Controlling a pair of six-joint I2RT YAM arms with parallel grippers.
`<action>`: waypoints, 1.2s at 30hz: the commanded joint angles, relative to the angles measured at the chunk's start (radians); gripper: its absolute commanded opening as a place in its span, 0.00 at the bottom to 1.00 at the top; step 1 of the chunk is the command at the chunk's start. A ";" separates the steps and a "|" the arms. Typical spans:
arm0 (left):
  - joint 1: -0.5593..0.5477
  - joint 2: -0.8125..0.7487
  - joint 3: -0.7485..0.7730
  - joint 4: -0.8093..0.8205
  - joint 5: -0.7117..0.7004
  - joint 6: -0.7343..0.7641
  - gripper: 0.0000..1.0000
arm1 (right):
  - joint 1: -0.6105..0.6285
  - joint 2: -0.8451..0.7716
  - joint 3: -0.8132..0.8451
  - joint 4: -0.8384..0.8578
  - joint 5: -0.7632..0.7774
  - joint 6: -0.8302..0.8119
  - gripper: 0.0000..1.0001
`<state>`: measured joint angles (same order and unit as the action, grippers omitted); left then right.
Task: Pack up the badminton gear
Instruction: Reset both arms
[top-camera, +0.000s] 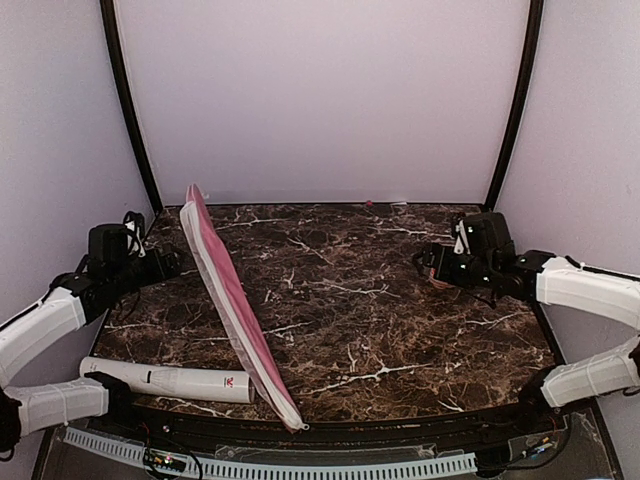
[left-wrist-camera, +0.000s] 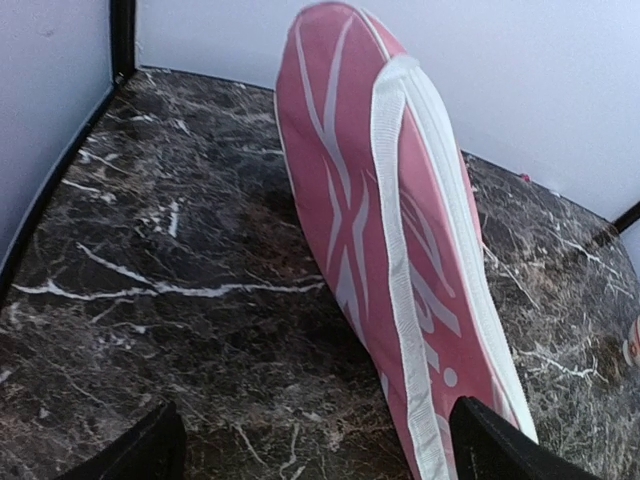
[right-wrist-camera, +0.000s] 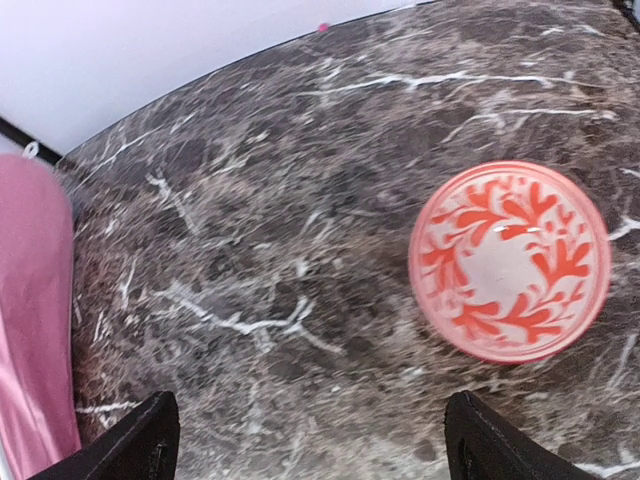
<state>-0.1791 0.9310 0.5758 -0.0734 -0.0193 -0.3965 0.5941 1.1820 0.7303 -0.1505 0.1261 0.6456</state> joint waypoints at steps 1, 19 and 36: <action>0.017 -0.166 -0.081 0.066 -0.155 -0.009 0.97 | -0.174 -0.060 -0.055 0.081 -0.051 -0.078 0.92; 0.147 -0.209 -0.381 0.620 -0.279 0.264 0.99 | -0.524 -0.259 -0.444 0.651 0.251 -0.353 0.95; 0.148 0.024 -0.480 0.972 -0.230 0.376 0.99 | -0.527 -0.106 -0.605 1.082 0.265 -0.516 0.95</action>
<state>-0.0360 0.9264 0.0849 0.8177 -0.2691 -0.0525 0.0711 1.0412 0.1040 0.8459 0.3962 0.1577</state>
